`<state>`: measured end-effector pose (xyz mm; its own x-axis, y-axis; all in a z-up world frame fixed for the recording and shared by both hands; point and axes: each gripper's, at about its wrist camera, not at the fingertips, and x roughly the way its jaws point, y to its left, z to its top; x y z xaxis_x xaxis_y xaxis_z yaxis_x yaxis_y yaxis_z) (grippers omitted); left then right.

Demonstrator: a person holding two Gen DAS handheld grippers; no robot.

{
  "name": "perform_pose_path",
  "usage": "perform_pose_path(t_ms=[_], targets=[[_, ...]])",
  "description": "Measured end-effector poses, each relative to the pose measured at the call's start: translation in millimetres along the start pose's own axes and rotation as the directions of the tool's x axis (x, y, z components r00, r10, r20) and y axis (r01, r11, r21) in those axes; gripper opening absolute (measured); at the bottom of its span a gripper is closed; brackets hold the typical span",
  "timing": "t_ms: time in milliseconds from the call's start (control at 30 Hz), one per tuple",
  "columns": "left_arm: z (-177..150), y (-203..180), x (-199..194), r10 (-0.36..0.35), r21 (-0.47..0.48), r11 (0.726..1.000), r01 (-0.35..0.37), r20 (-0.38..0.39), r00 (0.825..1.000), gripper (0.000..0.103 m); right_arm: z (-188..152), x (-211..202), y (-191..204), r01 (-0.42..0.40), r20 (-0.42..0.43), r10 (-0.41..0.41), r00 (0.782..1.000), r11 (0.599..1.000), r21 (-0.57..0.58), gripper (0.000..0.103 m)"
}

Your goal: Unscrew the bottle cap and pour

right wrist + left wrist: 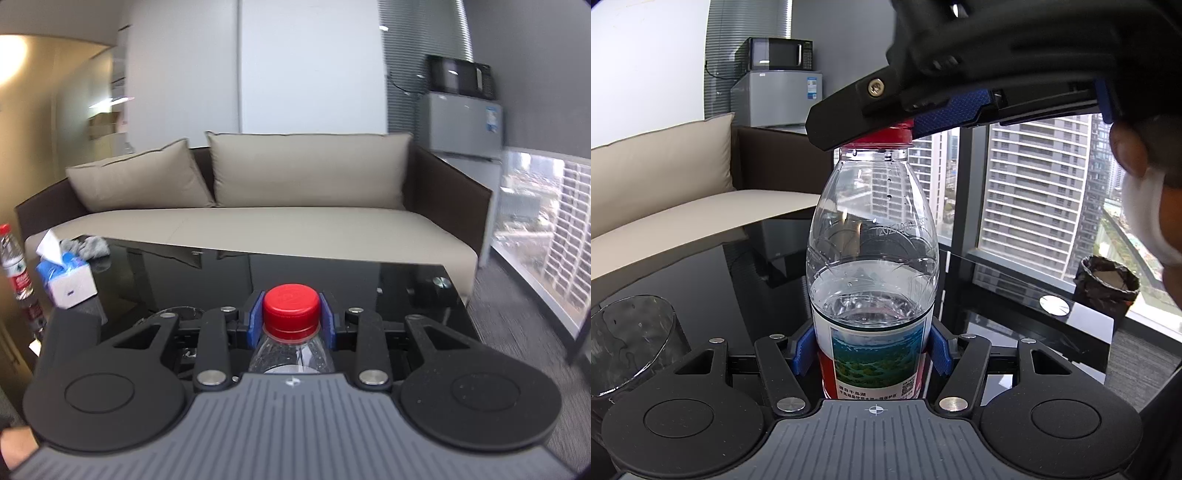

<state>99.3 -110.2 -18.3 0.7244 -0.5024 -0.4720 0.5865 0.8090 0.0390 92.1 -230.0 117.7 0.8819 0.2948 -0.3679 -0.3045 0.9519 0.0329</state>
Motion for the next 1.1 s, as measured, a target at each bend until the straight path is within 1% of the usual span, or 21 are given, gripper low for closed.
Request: perform_pose_path(t_ms=[100,233,433,500,867,900,1100], targets=[[-0.3,-0.2,-0.3,0.002,0.004,1.000,-0.002,0.000,1.000,0.056,1.6,-0.3,5.8,0.038,-0.018,-0.037,0.999,0.999,0.028,0.033],[-0.5,-1.0,0.1,0.003,0.007,1.000,-0.003,0.000,1.000,0.056,3.4,-1.4,12.6,0.091,-0.032,-0.089,0.996,0.995,0.051,0.037],[0.2,-1.9,0.3,0.003,0.012,1.000,-0.003,0.000,1.000,0.056,2.5,-1.1,18.9,0.166,-0.038,-0.164,0.986,0.984,0.063,0.037],[0.3,-1.4,0.6,0.002,0.012,1.000,-0.002,0.000,1.000,0.056,1.8,-1.6,22.0,0.176,-0.037,-0.174,0.984,0.983,0.052,0.035],[2.2,0.6,2.2,-0.002,0.015,1.000,0.002,-0.001,1.000,0.056,-1.4,-5.5,22.5,0.153,-0.028,-0.152,0.988,0.988,0.024,0.033],[2.1,0.5,2.1,-0.003,0.014,1.000,0.003,-0.001,1.000,0.056,-1.6,-3.6,14.8,0.142,-0.024,-0.142,0.990,0.990,0.017,0.033],[2.4,0.7,2.6,-0.010,0.011,1.000,0.010,-0.002,1.000,0.056,-5.1,-3.4,1.0,0.074,-0.006,-0.074,0.997,0.997,-0.008,0.033]])
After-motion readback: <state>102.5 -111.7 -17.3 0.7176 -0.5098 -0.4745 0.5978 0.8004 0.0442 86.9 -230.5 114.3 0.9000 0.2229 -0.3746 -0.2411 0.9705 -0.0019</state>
